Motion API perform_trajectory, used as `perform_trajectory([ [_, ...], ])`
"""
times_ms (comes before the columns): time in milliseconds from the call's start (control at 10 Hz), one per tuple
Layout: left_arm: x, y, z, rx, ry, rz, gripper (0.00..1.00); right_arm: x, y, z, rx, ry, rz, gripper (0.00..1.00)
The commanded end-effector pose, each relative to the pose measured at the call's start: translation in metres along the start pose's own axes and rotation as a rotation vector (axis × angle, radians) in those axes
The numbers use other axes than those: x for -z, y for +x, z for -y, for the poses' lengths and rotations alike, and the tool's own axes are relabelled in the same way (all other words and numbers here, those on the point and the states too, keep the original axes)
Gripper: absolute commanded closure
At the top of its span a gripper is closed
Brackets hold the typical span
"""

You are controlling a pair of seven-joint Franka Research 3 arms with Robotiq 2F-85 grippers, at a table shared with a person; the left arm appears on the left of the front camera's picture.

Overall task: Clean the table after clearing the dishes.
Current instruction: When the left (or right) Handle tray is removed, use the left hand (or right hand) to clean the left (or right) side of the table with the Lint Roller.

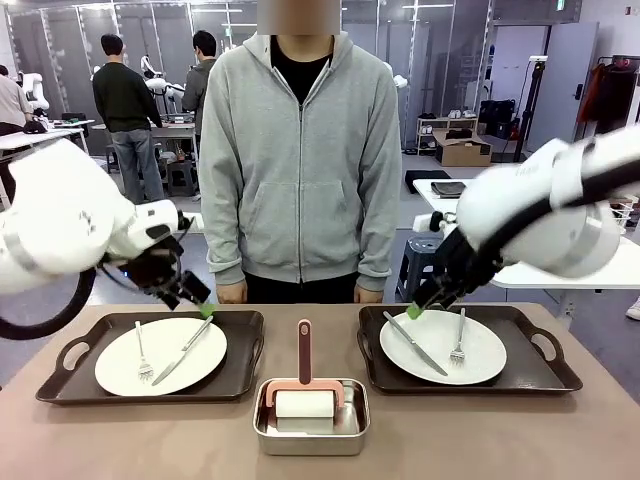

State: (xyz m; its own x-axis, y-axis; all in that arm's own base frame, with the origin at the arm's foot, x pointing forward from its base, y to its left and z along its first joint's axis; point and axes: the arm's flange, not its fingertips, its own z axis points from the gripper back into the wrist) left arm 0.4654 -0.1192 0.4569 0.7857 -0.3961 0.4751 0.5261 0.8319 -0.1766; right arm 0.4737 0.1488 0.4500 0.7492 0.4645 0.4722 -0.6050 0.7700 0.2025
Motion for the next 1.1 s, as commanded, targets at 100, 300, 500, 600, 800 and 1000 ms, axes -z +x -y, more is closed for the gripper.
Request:
perform_trajectory([
  [100, -0.012, 0.037, -0.05, -0.139, -0.271, 0.065, 0.0, -0.019, 0.02, 0.052, 0.158, 0.32, 0.046, 0.0],
  [300, -0.027, 0.036, -0.082, -0.295, -0.606, 0.219, 0.0, -0.029, 0.006, 0.078, 0.345, 0.598, 0.141, 0.0],
  [500, -0.041, 0.016, -0.117, -0.347, -0.878, 0.36, 0.0, -0.04, -0.012, 0.11, 0.537, 0.774, 0.216, 0.0],
  [600, -0.048, -0.001, -0.136, -0.347, -1.036, 0.38, 0.0, -0.046, -0.023, 0.128, 0.645, 0.856, 0.224, 0.0],
  [800, -0.071, -0.032, -0.169, -0.362, -1.1, 0.377, 0.0, -0.072, -0.051, 0.162, 0.69, 0.879, 0.2, 0.0],
  [1000, -0.099, -0.07, -0.211, -0.399, -1.077, 0.367, 0.0, -0.097, -0.098, 0.214, 0.745, 0.906, 0.203, 0.0],
])
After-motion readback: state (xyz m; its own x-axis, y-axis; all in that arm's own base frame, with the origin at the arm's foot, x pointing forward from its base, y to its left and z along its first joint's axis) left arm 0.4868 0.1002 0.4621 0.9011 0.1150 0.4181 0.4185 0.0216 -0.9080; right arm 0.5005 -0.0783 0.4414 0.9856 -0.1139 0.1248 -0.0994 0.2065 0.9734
